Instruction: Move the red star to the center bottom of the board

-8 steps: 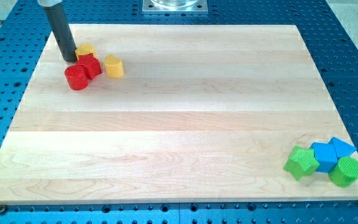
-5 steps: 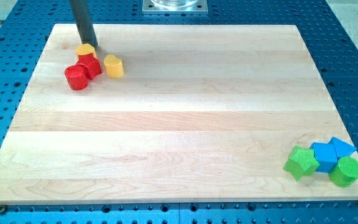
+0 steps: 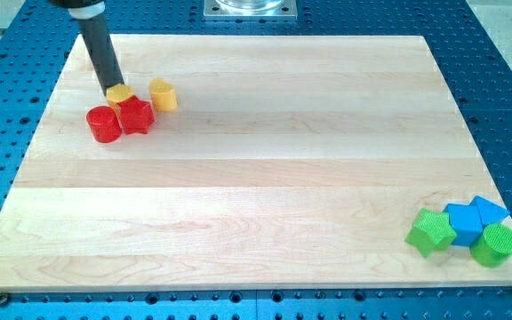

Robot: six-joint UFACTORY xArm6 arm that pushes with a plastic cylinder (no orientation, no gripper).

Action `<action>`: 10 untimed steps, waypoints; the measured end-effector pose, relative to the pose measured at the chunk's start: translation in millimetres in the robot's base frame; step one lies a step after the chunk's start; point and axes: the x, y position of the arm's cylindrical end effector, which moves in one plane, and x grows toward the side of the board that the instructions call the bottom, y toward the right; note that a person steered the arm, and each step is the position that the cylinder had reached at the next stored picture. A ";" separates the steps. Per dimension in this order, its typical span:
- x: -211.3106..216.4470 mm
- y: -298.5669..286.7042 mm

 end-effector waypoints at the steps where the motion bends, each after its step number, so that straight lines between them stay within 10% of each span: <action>1: 35.5 1.1; 10: 147.9 186.0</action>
